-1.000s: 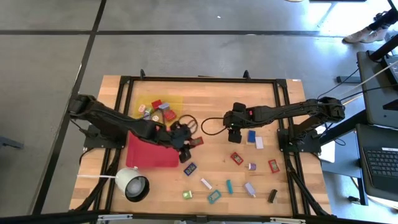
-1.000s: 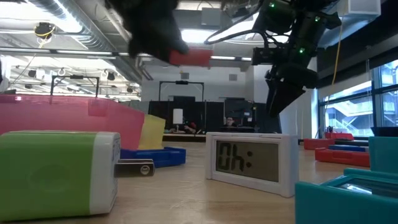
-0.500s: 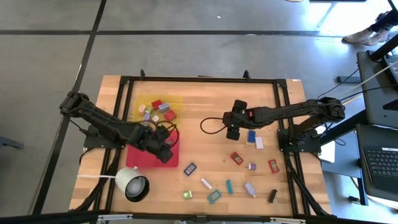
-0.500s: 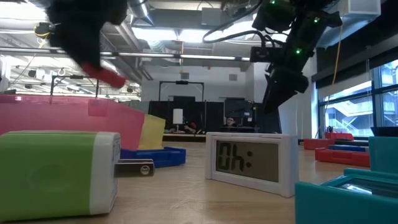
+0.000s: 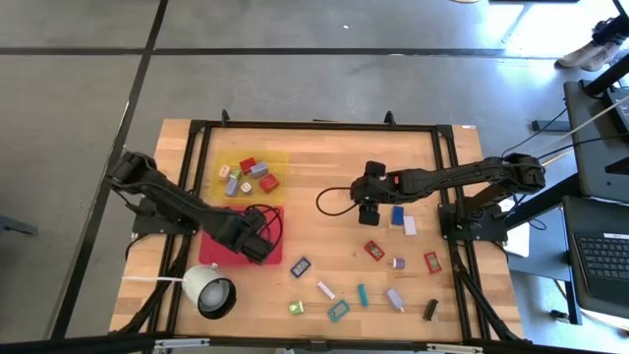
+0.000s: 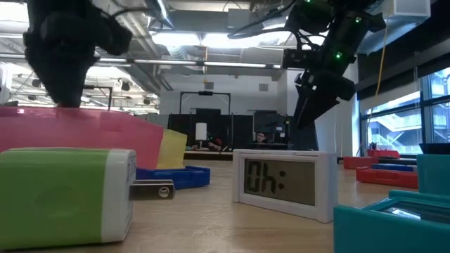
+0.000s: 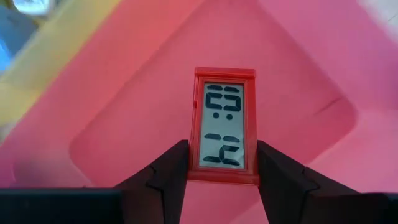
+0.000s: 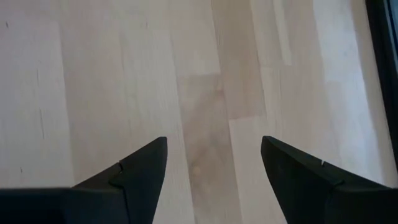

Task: Pick & Place Office items
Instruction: Put the red timer into the red bin, then put the blue timer into the red bin

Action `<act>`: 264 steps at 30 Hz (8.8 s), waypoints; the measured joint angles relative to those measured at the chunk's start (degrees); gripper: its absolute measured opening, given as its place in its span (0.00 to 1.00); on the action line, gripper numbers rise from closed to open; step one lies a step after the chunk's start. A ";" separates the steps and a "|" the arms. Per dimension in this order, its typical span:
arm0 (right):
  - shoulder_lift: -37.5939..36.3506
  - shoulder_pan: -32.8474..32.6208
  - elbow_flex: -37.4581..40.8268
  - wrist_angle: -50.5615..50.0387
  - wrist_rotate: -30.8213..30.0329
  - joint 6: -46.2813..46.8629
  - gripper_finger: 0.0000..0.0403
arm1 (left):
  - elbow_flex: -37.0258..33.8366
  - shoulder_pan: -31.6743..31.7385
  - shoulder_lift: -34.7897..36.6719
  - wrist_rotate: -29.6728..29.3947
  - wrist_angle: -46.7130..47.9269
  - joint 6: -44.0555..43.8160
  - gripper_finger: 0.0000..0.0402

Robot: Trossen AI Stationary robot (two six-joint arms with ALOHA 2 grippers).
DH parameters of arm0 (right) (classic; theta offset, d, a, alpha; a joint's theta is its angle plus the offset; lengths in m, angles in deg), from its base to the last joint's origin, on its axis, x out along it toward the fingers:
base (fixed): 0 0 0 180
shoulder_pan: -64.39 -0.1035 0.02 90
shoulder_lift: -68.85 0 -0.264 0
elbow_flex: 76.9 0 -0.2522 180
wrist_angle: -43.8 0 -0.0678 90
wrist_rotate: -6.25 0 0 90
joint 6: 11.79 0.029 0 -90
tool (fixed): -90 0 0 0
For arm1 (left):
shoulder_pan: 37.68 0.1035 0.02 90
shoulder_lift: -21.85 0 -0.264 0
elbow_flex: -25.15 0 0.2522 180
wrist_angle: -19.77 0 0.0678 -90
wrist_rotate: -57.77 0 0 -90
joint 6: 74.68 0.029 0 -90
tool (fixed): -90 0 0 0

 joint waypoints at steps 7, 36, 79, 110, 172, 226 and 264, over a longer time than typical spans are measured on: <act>0.00 0.00 0.00 0.42 0.00 0.00 0.65 | 0.00 0.78 -5.67 2.70 0.02 2.72 0.39; 0.00 0.00 0.00 2.01 -0.02 -0.04 0.65 | 2.78 7.96 1.85 4.48 3.56 6.58 0.55; 0.00 0.00 0.00 3.14 -0.04 -0.05 0.65 | 6.73 4.04 -14.66 4.34 -44.40 23.44 0.70; 0.00 0.02 0.00 5.18 -0.04 -0.05 0.65 | 12.28 1.77 -16.46 8.75 -39.38 85.29 0.70; 0.00 0.02 0.00 5.92 -0.01 -0.04 0.65 | 12.37 3.51 -25.15 8.05 -33.71 69.00 0.69; 0.00 0.02 0.00 6.75 -0.04 -0.04 0.65 | 12.33 3.40 -7.01 -4.58 -12.89 36.79 0.14; 0.00 0.02 0.00 8.02 -0.04 -0.04 0.65 | 12.28 -0.67 -18.46 6.70 14.91 26.58 0.17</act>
